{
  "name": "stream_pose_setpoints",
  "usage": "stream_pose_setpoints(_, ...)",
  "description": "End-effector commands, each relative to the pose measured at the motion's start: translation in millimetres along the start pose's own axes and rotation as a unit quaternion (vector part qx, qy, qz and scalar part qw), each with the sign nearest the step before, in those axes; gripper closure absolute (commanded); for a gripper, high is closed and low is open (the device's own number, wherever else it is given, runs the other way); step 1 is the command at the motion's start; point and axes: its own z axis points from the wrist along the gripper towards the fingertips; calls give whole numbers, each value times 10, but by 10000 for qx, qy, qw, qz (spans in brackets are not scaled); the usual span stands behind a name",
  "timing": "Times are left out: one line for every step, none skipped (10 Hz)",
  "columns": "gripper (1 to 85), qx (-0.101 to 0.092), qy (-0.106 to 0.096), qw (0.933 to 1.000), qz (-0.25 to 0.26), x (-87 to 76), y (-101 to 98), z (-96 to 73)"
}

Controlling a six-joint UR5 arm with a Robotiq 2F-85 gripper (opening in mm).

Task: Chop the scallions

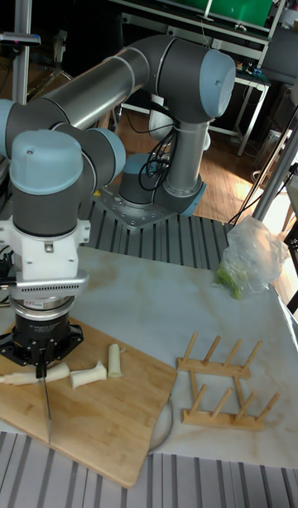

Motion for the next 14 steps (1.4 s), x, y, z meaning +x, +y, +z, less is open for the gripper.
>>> stream_pose_setpoints(843, 23, 108, 9999, 27, 51, 9, -15)
stream_pose_setpoints(843, 120, 205, 9997, 32, 106, -5, 8)
stream_pose_setpoints(843, 90, 317, 9995, 27, 152, 10, 29)
stream_pose_setpoints(843, 68, 473, 9989, -30, 205, 9, 48)
stream_pose_setpoints(843, 104, 624, 9980, -48, 249, 15, 39)
stream_pose_setpoints(843, 98, 711, 9974, -52, 261, 41, 8)
stream_pose_setpoints(843, 61, 788, 9968, -87, 263, 62, -39)
stream_pose_setpoints(843, 38, 877, 9961, -83, 271, 83, -79)
stream_pose_setpoints(843, -7, 911, 9958, -90, 269, 91, -53)
stream_pose_setpoints(843, 3, 882, 9961, -91, 257, 76, 18)
stream_pose_setpoints(843, 15, 870, 9962, -92, 260, 51, 49)
stream_pose_setpoints(843, 20, 856, 9963, -100, 262, 38, 45)
stream_pose_setpoints(843, -7, 838, 9964, -109, 255, 54, 2)
stream_pose_setpoints(843, -17, 843, 9964, -101, 253, 67, -86)
